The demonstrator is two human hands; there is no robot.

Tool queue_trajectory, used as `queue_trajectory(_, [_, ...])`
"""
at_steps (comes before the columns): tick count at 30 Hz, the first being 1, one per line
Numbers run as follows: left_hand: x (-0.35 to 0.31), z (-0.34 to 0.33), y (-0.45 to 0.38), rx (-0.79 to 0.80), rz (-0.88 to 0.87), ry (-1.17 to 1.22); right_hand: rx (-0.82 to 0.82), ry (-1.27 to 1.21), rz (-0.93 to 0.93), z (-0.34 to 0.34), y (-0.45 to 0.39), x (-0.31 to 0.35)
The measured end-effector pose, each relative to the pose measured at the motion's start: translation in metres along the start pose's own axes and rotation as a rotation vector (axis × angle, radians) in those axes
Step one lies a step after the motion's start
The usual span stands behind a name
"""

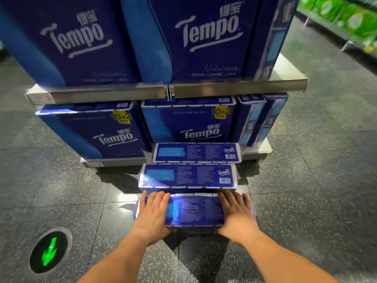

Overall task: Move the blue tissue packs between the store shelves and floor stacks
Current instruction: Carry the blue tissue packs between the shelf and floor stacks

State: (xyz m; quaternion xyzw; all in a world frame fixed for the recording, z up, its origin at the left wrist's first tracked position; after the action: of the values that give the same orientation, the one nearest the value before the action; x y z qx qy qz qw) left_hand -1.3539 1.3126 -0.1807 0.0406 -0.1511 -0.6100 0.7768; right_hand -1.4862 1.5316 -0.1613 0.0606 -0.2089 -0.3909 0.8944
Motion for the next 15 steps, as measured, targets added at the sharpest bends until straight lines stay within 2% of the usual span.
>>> queue_trajectory(3, [0.013,0.057,0.014,-0.049,-0.02,0.053,-0.029,0.042,0.004,0.051,0.018,0.02])
queue_trajectory(6, [0.029,0.143,0.033,-0.089,-0.033,0.03,-0.061,0.051,-0.006,0.13,0.043,0.046])
queue_trajectory(10, [0.059,0.289,0.058,-0.157,-0.051,0.031,-0.094,0.062,-0.018,0.263,0.074,0.087])
queue_trajectory(15, [0.102,0.5,0.091,-0.294,-0.061,0.0,-0.233,0.075,0.01,0.461,0.119,0.152])
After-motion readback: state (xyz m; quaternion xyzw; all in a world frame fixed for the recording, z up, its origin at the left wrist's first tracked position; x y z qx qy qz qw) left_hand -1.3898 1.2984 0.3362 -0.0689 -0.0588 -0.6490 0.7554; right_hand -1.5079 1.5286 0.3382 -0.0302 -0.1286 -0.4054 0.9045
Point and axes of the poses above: each hand's wrist, its own y-axis away from the middle knuckle, its own z-axis out of the back of the hand, x = y × z, the point moved 7 cm from there along -y, towards the middle knuckle, and after that the axes turned 13 degrees about -y, right-handed, at the moved point
